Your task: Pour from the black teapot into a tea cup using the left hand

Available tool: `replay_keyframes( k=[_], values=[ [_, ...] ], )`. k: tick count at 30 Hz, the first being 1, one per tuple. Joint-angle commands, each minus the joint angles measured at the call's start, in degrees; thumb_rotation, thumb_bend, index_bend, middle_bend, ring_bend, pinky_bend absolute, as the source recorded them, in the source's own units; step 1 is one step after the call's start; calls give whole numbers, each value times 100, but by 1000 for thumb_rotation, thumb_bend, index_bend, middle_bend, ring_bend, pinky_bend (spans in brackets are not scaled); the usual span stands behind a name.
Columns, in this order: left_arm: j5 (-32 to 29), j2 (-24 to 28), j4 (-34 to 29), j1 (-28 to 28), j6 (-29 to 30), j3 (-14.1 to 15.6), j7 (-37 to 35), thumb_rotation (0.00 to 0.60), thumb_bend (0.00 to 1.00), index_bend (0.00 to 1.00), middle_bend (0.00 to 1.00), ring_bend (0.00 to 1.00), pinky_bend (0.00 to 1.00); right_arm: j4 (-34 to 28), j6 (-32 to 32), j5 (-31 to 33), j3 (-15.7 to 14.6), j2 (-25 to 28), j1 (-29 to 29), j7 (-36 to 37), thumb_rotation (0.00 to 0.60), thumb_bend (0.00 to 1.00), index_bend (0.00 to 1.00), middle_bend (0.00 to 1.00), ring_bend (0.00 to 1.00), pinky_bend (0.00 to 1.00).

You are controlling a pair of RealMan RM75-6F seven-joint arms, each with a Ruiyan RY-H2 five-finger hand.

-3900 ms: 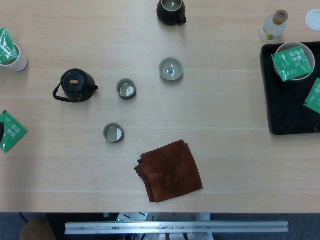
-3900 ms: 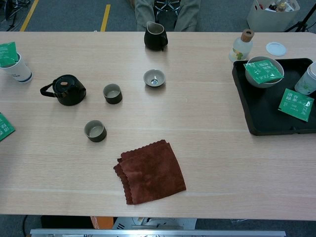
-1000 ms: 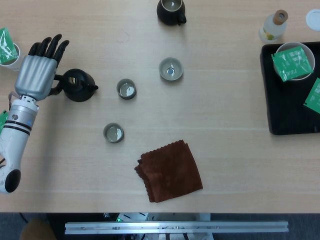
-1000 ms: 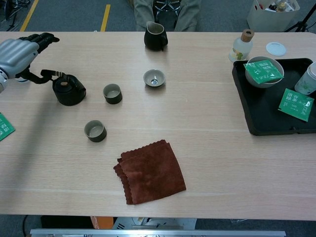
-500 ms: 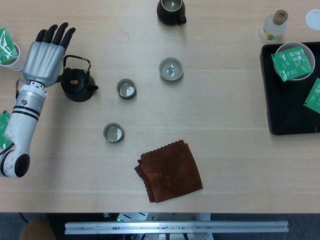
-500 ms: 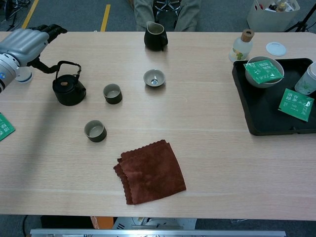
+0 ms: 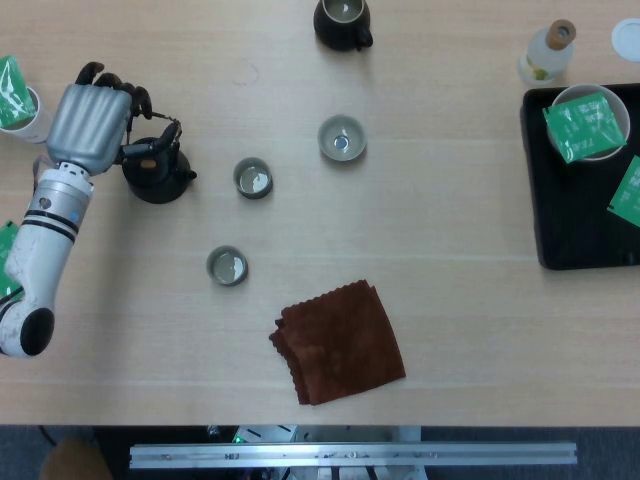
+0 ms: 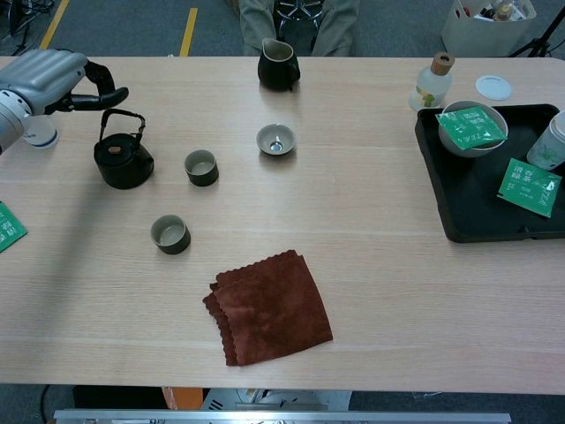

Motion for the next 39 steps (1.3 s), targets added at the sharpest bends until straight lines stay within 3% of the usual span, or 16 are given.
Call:
replay_keyframes(
  k=[1,10,24,39],
  values=[
    [-31,-125,129,-90,-77,12,-16,0,228,445,452,281,128,9,13,21,0,11,-18,12,600,74,320,379,209,234],
    [-493,-493,482,-403,-348,-87,400,0,211,349,413,267,122,92,-33,83,1,-6,-24,77,600,74,320,379,209,234],
    [-1131,-1125,1431,-790,-756,-120,910,0,206,352,412,265,109,208,-46,160,17,8,-50,188,600,74,320,379,210,234],
    [-1442,-1187,1533,-797,-769,-10,1303,0,206,387,456,271,101,233,-75,151,16,-13,-41,206,600,74,320,379,210,234]
  ],
)
